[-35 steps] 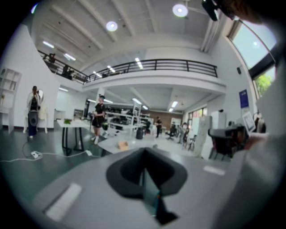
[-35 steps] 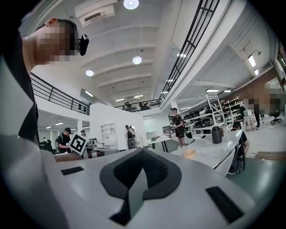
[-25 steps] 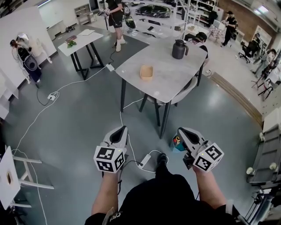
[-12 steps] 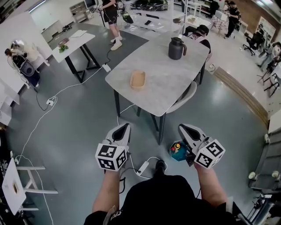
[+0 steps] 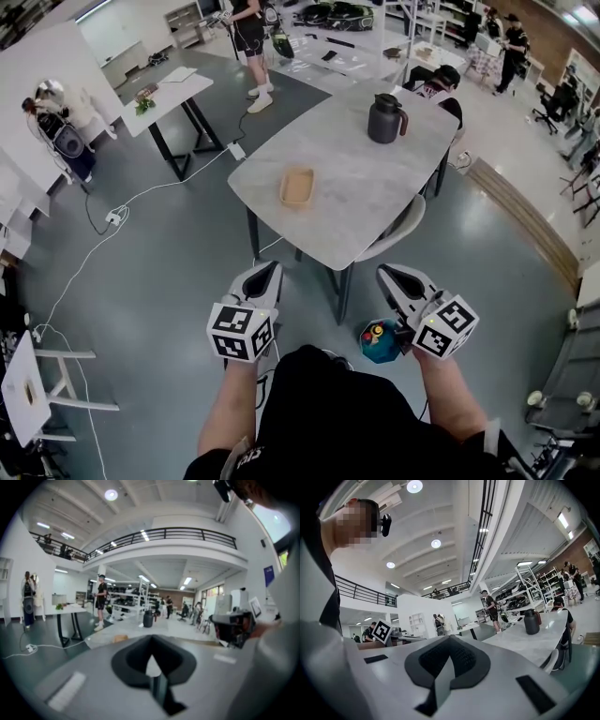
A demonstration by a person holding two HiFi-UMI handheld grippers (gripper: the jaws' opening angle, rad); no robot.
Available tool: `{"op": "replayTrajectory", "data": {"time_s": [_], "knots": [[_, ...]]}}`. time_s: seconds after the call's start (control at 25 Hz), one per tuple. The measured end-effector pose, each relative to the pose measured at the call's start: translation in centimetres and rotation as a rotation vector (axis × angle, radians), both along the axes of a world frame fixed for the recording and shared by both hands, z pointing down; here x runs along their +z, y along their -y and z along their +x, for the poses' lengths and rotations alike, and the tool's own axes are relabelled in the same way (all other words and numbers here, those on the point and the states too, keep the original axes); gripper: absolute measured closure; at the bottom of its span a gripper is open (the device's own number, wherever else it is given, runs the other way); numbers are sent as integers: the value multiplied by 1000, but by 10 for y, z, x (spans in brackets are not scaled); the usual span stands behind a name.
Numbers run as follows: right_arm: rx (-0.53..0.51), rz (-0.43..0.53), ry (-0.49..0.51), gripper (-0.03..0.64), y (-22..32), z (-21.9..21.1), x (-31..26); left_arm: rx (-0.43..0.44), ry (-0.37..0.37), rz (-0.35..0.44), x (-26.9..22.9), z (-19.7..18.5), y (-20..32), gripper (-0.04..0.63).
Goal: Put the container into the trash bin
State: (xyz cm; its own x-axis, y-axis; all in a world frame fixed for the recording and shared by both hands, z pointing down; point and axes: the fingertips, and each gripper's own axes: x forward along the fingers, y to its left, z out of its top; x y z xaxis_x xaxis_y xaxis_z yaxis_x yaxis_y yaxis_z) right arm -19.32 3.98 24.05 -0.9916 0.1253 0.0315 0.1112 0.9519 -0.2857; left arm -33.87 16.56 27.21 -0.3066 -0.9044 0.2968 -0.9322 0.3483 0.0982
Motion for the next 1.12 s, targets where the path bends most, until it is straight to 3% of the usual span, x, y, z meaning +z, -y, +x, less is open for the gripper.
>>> {"op": "replayTrajectory", "data": {"time_s": [0.36,0.64,0.84,1.12], "knots": [[-8,-1,-20,623,19,-19,9,8,5,4,8,-23,27,586],[25,6,-54,623,56,-67,23,51,10,-15,30,-77,74,580],[48,-11,-91,621,91,-111,32,115,5,-67,51,-122,120,569],[55,-79,-167,621,114,-161,75,233,-2,-212,110,-164,173,502]]}}
